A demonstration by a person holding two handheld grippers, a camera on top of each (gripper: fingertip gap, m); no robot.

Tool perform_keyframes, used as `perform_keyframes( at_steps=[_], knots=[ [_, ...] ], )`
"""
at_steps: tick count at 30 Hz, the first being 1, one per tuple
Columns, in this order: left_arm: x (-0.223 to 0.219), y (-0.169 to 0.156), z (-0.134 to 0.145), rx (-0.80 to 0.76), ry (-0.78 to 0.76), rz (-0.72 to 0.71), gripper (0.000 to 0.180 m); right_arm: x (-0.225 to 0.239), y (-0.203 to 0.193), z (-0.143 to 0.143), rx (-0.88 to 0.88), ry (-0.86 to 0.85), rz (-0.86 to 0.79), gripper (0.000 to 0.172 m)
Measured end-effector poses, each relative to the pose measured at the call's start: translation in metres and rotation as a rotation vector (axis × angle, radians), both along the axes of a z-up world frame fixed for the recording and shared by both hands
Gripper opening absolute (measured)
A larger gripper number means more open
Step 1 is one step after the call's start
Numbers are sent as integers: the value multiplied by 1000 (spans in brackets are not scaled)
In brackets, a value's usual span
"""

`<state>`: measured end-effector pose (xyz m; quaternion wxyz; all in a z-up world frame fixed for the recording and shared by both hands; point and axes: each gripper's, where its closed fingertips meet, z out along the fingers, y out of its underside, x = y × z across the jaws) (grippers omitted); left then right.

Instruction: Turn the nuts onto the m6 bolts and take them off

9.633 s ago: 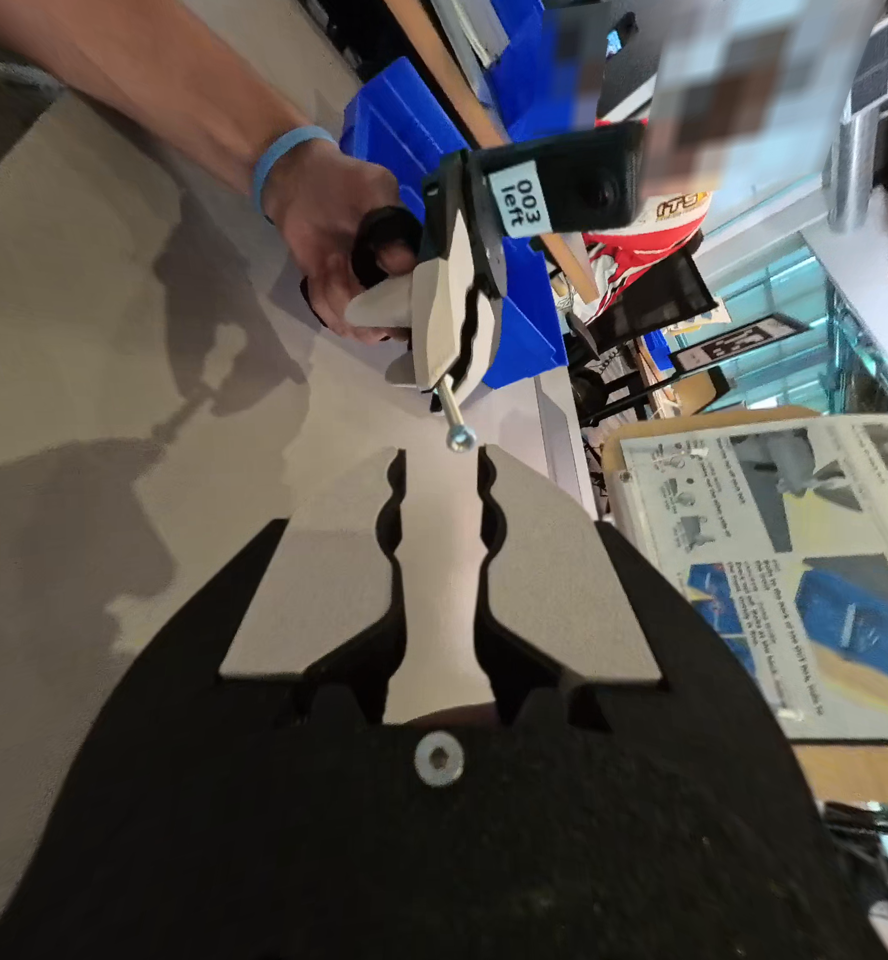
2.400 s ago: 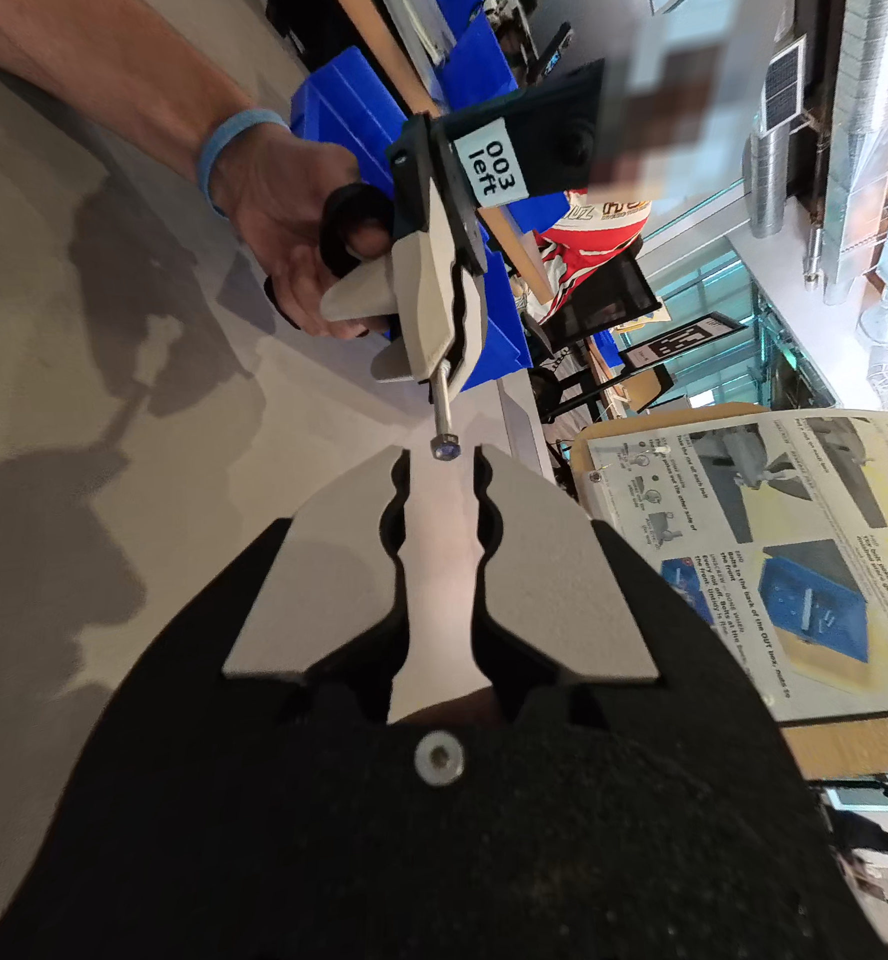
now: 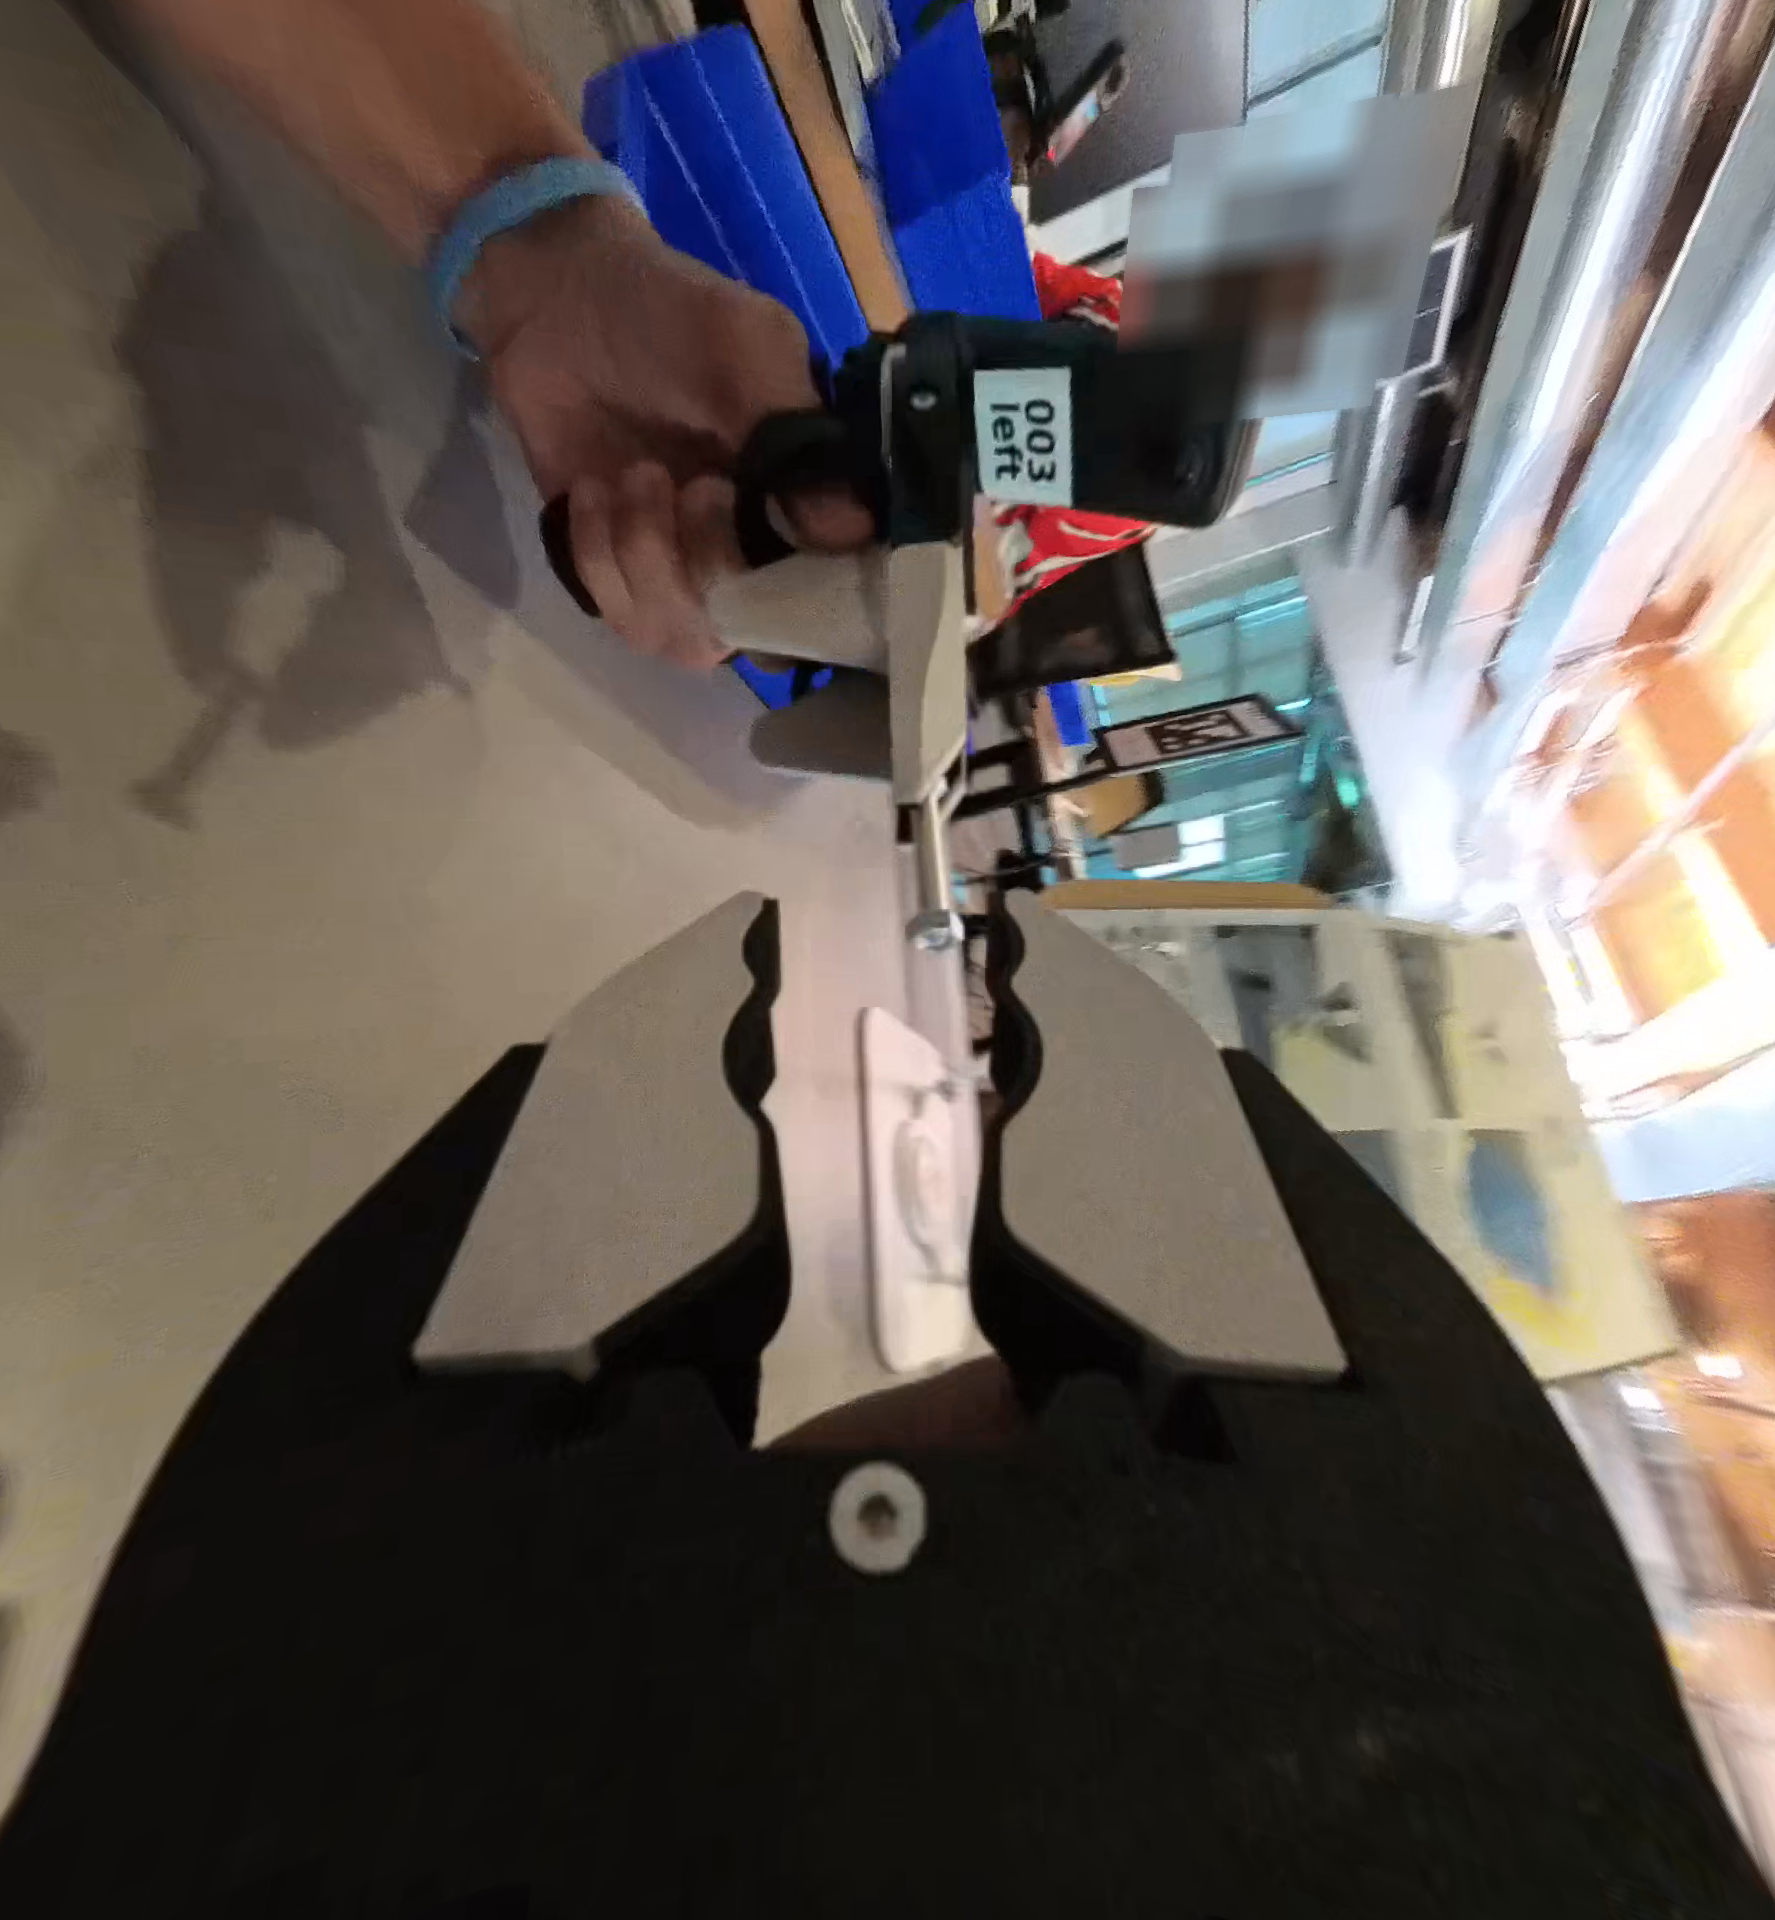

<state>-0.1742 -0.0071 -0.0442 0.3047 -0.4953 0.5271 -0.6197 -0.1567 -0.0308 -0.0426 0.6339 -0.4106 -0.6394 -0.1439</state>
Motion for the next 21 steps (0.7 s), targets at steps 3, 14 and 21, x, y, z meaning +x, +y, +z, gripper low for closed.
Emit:
perform_keyframes(
  at_steps=[3,14,21],
  knots=[
    [-1,-4,2,-18,-7,-32,10,3,11,2,98,-90,-42,40],
    [-2,-8,5,-4,-24,-41,10,-4,16,7,-170,44,8,10],
    [-1,6,1,74,-10,63,10,-7,23,-7,-1353,754,66,10]
  ],
)
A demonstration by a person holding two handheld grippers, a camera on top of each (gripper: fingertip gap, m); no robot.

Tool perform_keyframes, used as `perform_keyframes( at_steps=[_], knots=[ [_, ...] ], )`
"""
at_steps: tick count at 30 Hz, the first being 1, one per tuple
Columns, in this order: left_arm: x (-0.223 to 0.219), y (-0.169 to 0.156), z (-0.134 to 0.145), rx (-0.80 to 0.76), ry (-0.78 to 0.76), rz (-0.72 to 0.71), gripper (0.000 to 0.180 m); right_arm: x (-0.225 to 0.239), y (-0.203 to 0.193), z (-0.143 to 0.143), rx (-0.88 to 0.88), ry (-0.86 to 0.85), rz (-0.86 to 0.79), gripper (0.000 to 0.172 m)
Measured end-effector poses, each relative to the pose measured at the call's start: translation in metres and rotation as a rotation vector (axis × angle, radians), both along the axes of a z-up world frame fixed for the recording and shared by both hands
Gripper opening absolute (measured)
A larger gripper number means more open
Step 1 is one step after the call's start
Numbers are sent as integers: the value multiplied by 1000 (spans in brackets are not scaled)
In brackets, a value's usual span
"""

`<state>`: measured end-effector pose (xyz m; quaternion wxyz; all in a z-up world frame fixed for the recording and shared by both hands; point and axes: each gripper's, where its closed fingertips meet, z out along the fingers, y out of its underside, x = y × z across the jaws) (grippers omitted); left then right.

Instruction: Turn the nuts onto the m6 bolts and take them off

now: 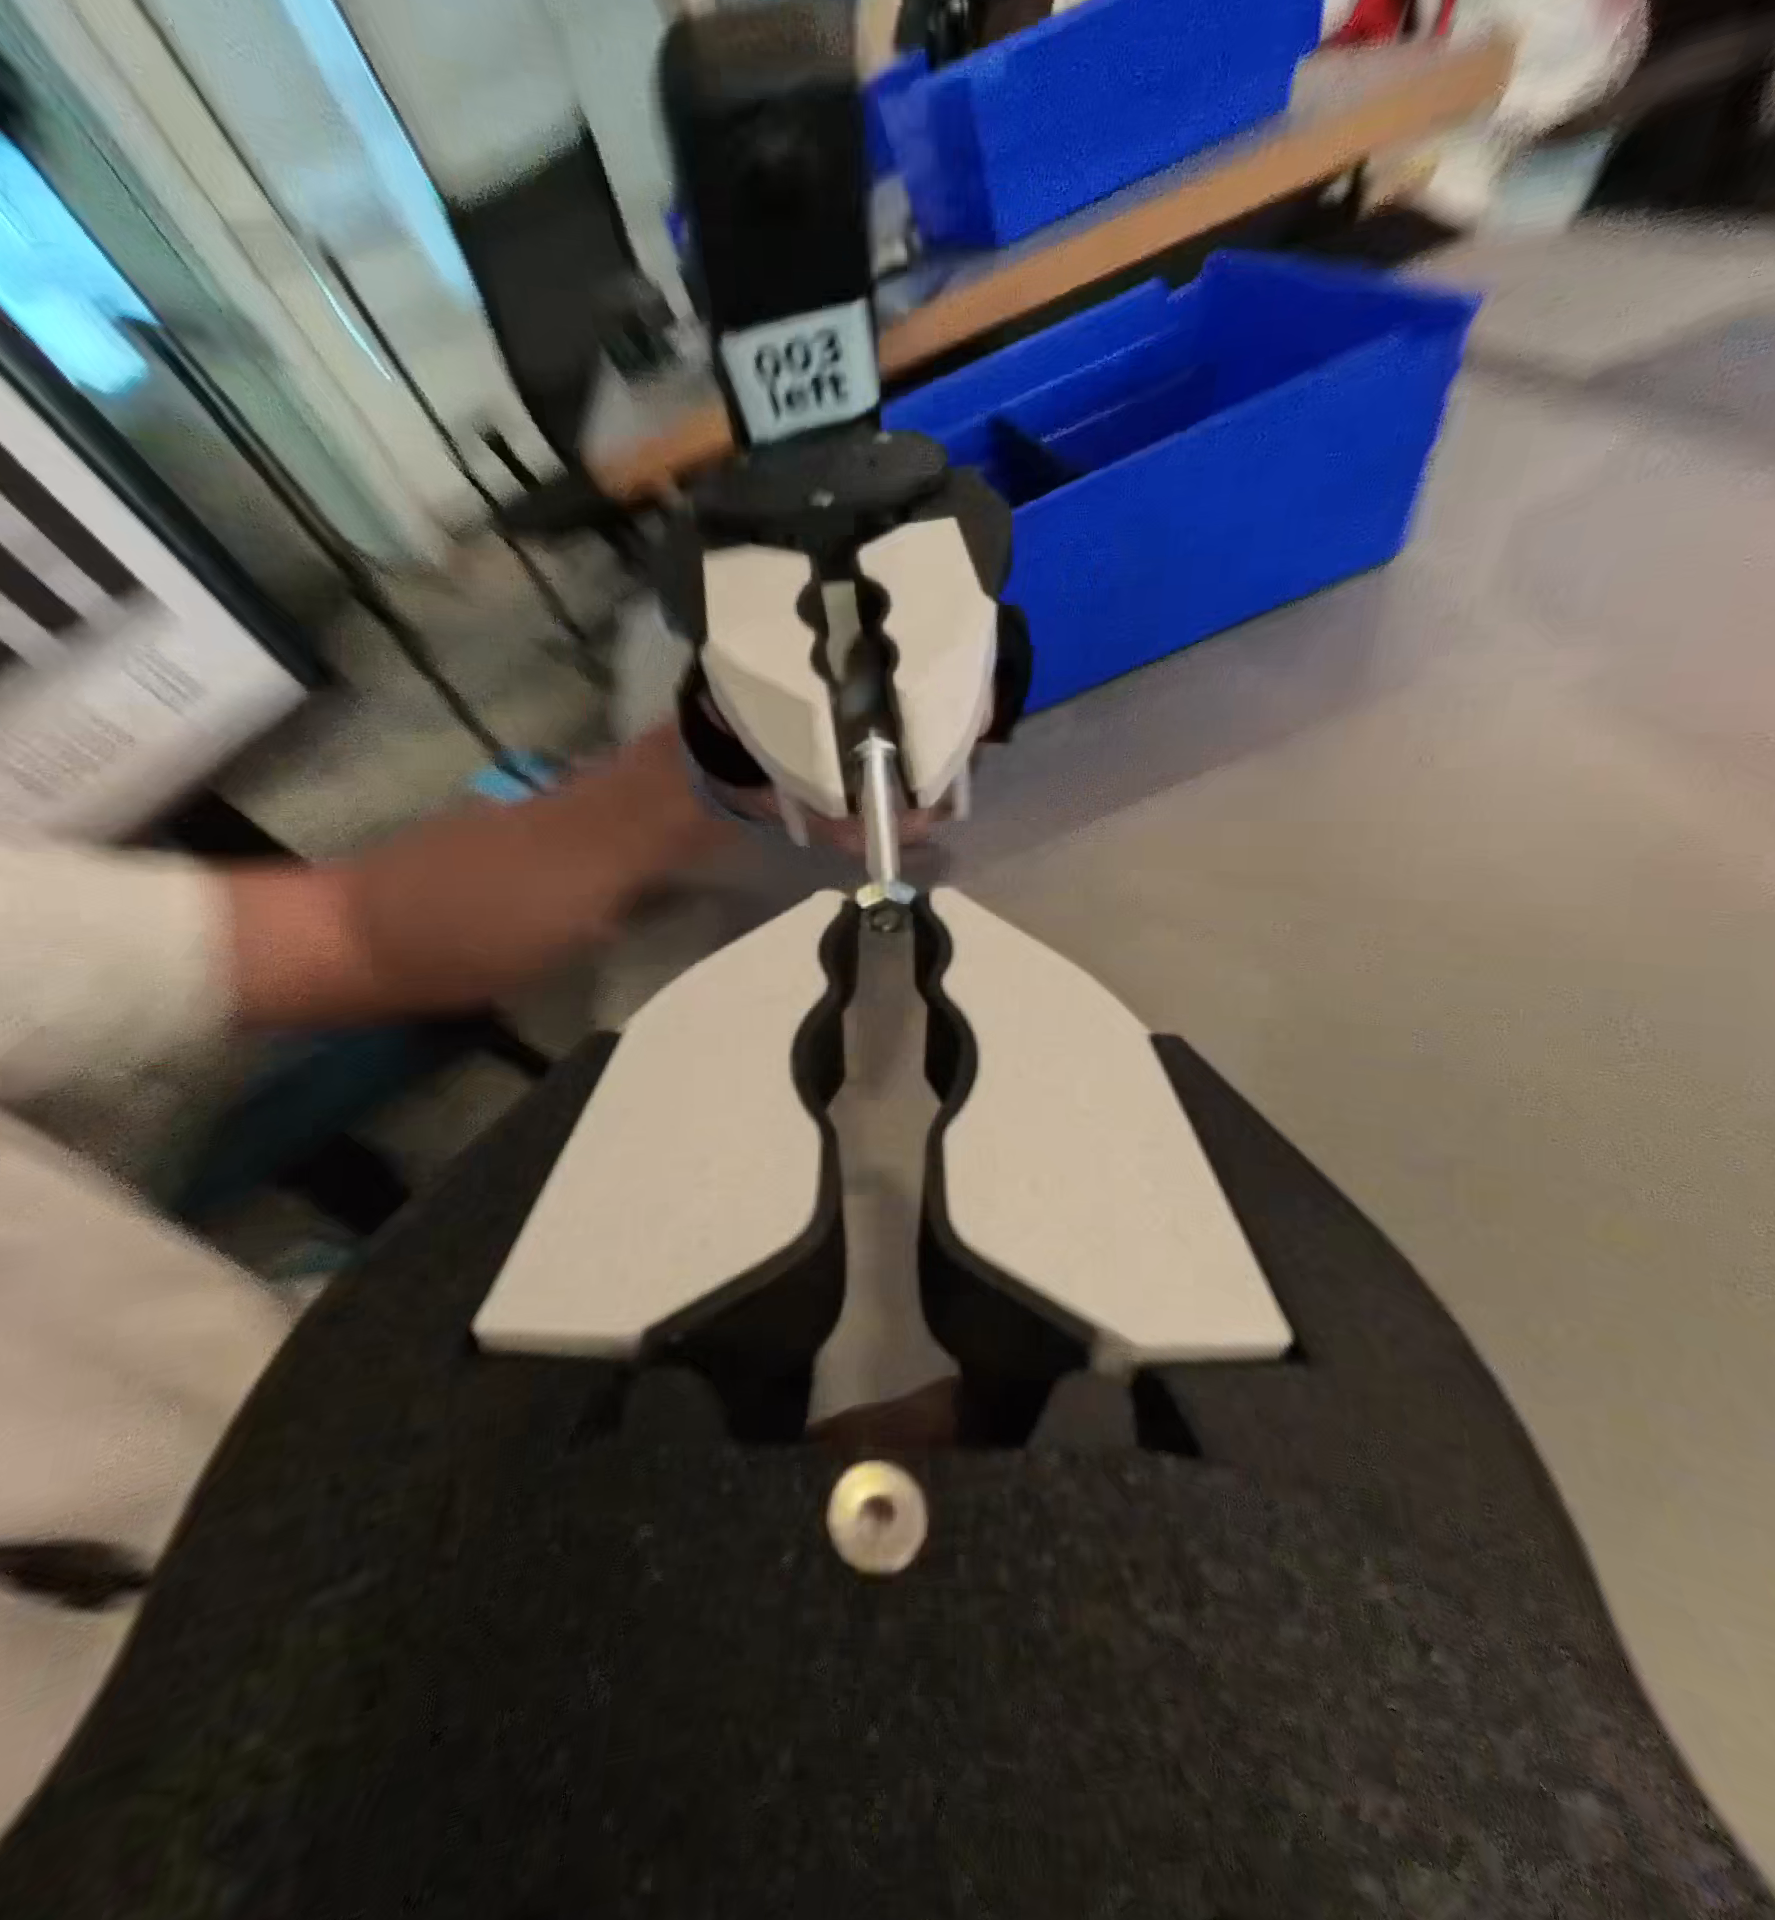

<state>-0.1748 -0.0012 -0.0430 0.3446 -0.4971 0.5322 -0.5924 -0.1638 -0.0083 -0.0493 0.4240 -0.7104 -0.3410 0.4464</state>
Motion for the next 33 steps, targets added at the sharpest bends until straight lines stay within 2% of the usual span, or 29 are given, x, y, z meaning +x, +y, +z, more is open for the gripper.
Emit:
perform_keyframes(
  at_steps=[4,6,8,10,12,15,19,21,25,29,31,33],
  knots=[
    [5,6,-8,42,37,52,10,5,5,0,-653,417,36,10],
    [5,6,-8,40,39,55,10,4,5,-2,-742,491,47,10],
    [4,6,-5,29,25,53,10,5,5,4,-619,493,46,13],
    [2,7,-1,7,6,45,10,8,5,7,-421,433,18,40],
    [-1,8,4,-21,-20,36,10,11,6,-6,-134,205,-37,49],
    [-4,7,7,-61,-37,10,10,22,11,-25,495,-308,-128,51],
    [-4,2,7,-102,-31,-36,10,19,-1,-3,1155,-724,-122,41],
    [-4,-1,8,-116,-40,-57,10,16,-1,5,1382,-860,-119,38],
    [-2,-4,4,-118,-15,-75,10,5,-1,14,1481,-867,-107,35],
    [-1,-7,4,-118,-13,-88,10,2,3,9,1478,-895,-64,16],
    [-1,-6,2,-108,-7,-76,10,3,6,9,1377,-850,-70,11],
    [-2,-7,6,-106,-24,-81,10,0,3,11,1165,-696,-58,11]
  ],
)
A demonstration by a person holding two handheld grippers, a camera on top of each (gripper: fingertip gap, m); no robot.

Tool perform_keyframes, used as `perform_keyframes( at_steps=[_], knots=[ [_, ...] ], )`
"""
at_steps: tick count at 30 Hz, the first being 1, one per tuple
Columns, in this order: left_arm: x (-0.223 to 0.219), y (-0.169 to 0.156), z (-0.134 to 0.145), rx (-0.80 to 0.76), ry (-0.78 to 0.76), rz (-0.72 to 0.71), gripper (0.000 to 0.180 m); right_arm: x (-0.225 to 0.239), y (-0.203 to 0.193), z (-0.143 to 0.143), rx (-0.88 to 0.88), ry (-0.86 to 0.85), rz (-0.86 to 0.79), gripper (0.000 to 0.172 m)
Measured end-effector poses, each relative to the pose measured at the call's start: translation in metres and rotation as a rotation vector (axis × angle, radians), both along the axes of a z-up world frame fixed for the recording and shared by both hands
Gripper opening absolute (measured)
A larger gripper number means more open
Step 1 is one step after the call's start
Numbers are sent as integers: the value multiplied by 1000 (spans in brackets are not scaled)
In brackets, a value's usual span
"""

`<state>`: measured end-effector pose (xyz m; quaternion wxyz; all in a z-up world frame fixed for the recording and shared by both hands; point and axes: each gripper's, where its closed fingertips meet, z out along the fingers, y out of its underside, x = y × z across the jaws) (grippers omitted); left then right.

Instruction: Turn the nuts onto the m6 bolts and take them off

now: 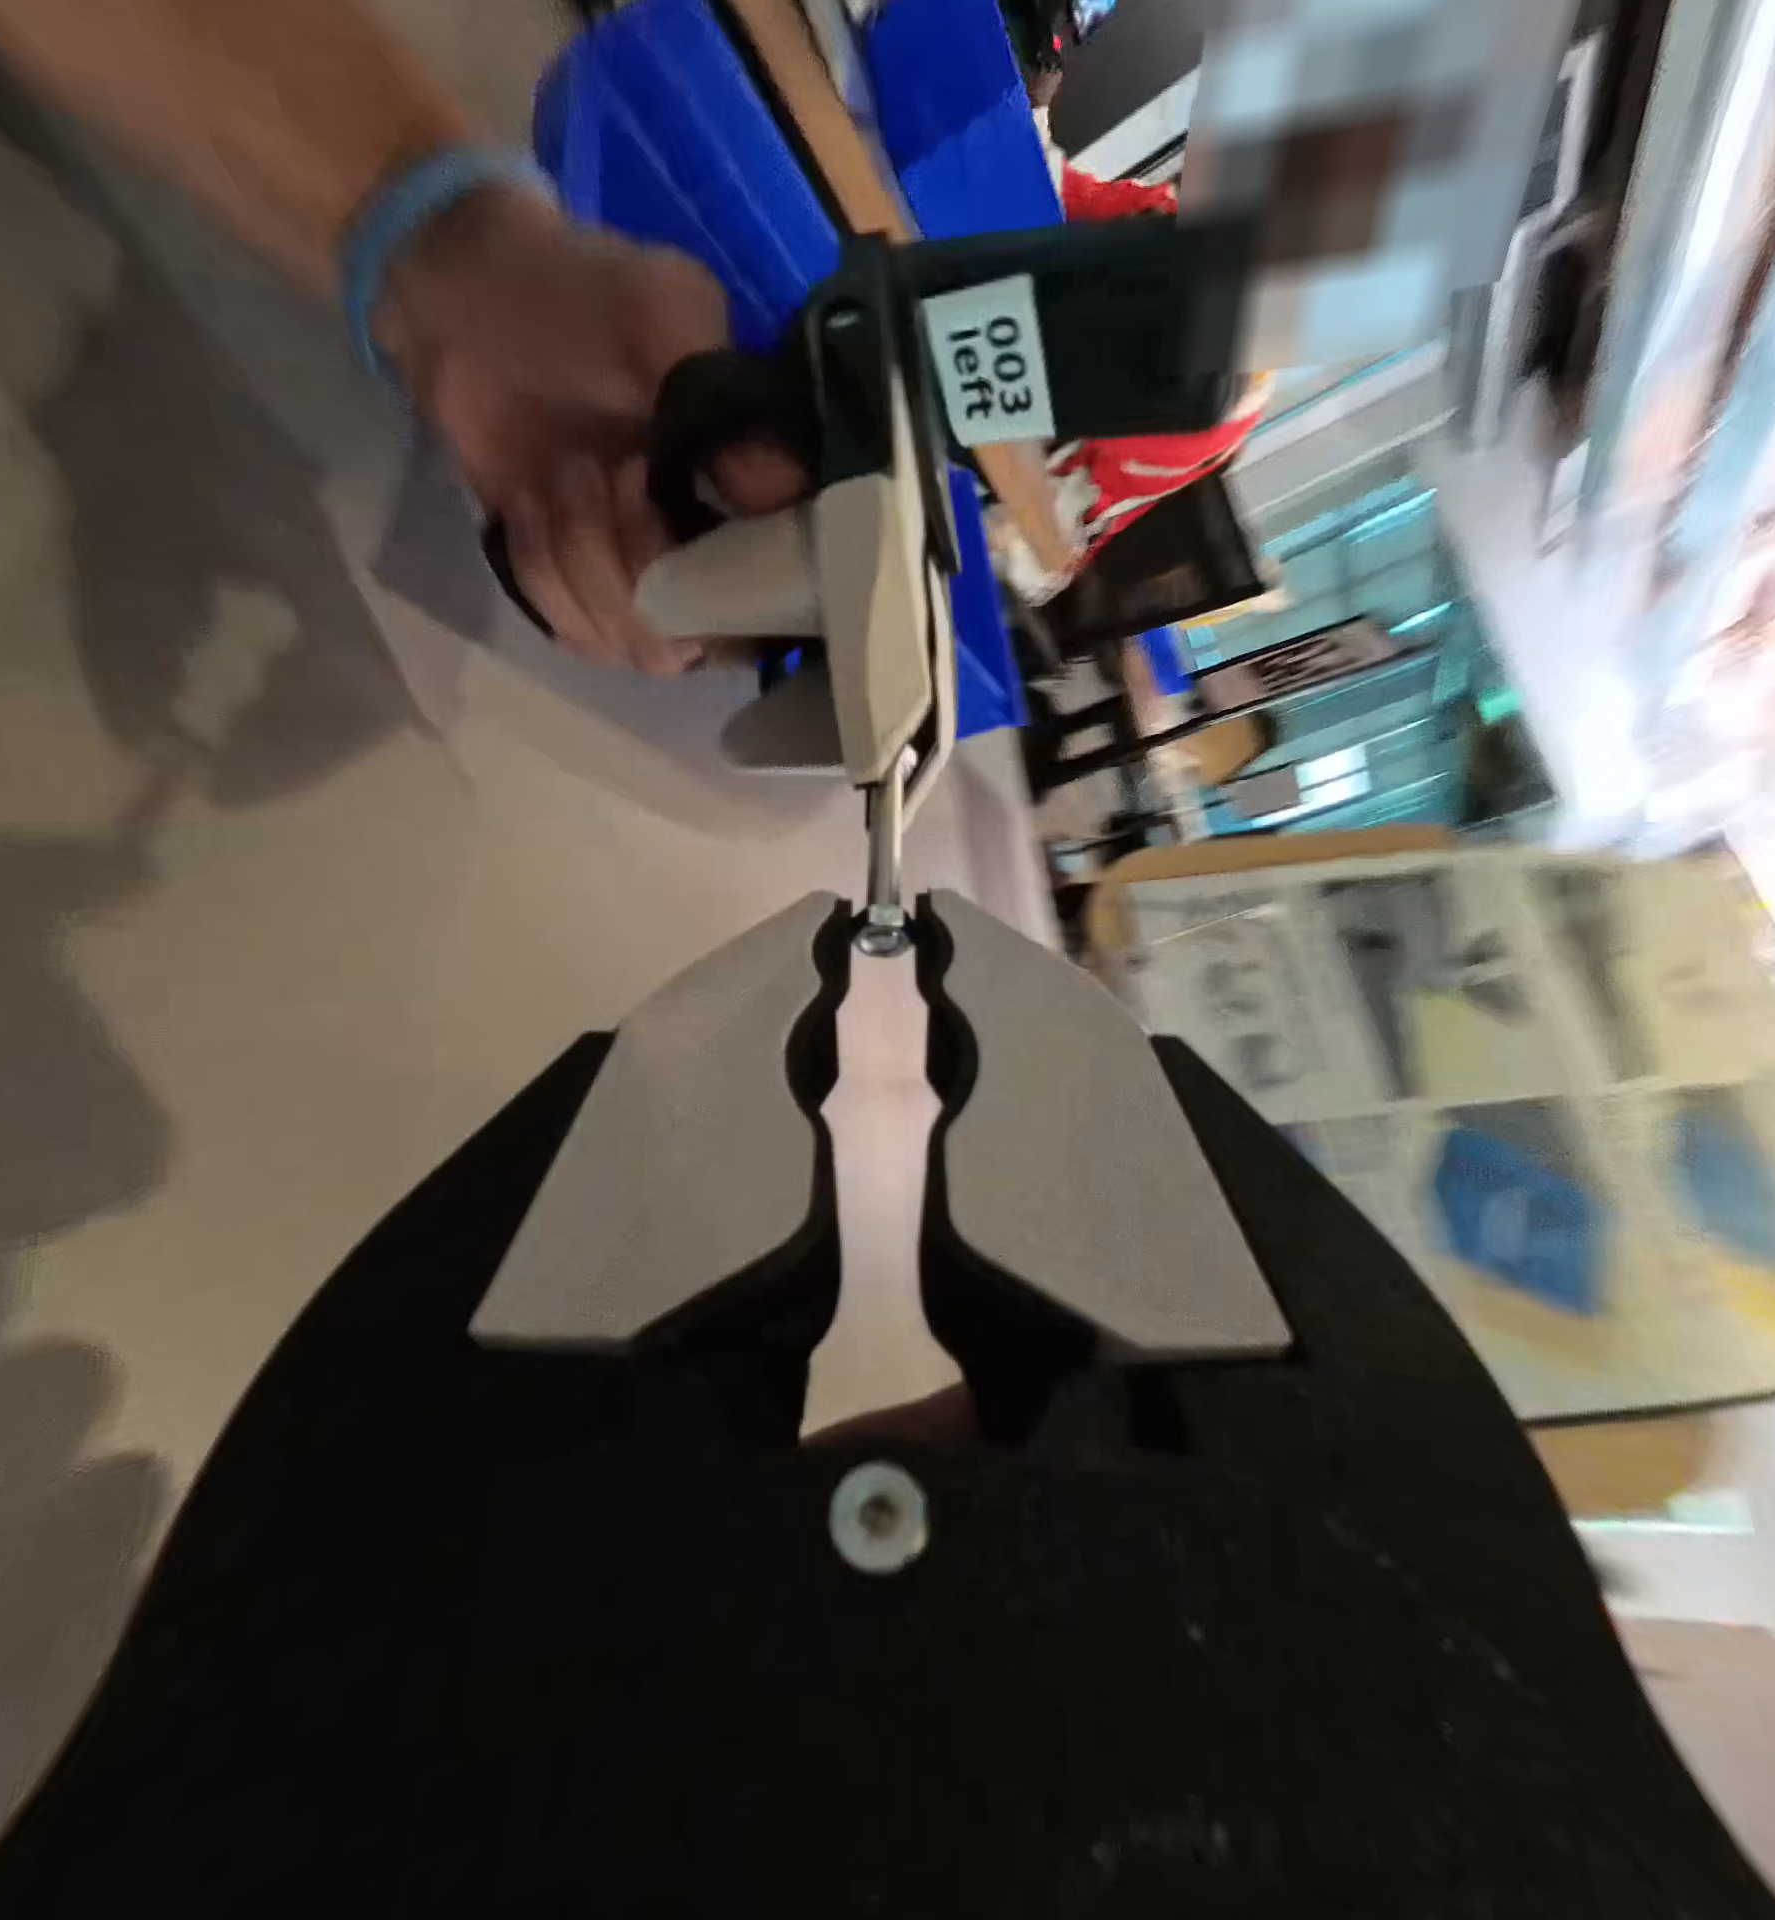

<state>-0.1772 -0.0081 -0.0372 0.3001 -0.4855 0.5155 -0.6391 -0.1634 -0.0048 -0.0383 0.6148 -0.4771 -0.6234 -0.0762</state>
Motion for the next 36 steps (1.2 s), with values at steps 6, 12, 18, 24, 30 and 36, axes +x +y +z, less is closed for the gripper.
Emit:
perform_keyframes(
  at_steps=[6,12,18,24,30,36],
  knots=[
    [2,7,-3,55,12,61,10,-2,4,3,-868,541,48,11],
    [7,14,-13,119,68,133,10,4,10,-7,-1711,1026,81,11],
    [7,16,-12,83,62,122,10,16,8,-4,-1306,960,110,41],
    [4,20,-11,-129,61,48,10,44,11,-6,-184,265,-122,42],
    [7,8,-10,-183,61,-41,10,24,0,-5,245,-126,-37,35],
    [8,0,-13,-160,80,-66,10,15,-5,-8,224,-135,33,21]
  ],
)
